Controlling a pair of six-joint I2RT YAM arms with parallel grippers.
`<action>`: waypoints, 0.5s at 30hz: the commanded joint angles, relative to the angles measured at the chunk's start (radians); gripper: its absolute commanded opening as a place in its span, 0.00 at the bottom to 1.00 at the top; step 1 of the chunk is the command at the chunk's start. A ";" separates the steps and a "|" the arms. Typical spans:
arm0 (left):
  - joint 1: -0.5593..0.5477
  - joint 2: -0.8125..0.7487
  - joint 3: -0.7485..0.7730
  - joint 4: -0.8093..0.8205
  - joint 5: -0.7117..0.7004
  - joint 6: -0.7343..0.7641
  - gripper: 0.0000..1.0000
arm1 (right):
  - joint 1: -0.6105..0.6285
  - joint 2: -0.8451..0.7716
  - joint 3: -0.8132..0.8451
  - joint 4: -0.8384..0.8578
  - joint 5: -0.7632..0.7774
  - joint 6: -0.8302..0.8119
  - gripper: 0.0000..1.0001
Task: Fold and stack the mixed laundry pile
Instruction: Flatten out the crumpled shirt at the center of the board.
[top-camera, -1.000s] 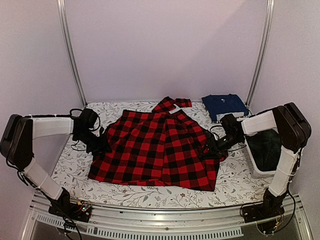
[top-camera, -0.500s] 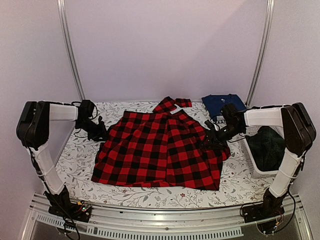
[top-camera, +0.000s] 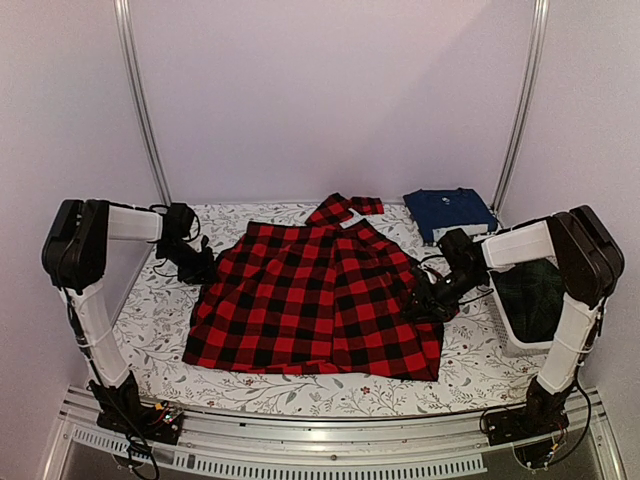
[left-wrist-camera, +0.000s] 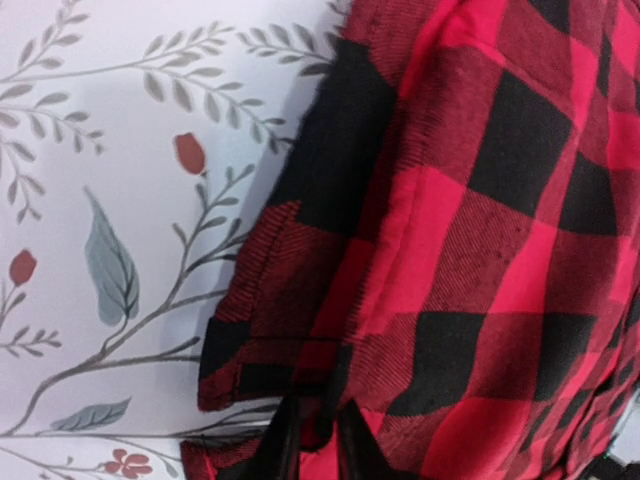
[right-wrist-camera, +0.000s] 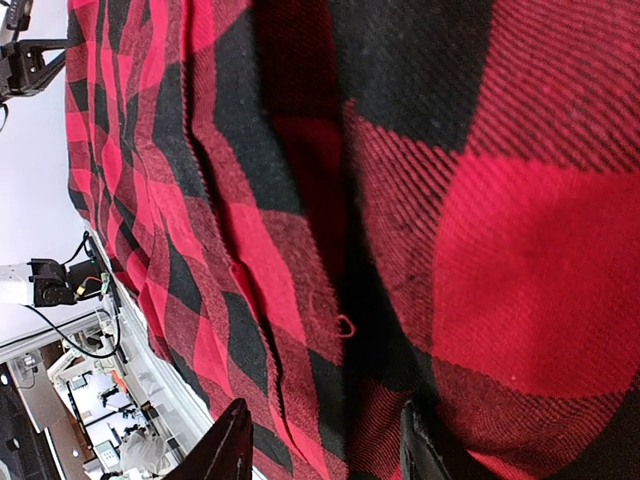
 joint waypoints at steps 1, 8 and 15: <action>-0.009 0.012 0.023 -0.032 -0.044 0.033 0.01 | -0.008 0.077 -0.002 0.026 0.088 0.004 0.50; 0.075 0.013 0.086 -0.082 -0.121 0.037 0.00 | -0.107 0.121 0.052 0.022 0.116 -0.009 0.51; 0.076 0.031 0.098 -0.087 -0.105 0.049 0.00 | -0.136 0.134 0.188 -0.057 0.143 -0.059 0.52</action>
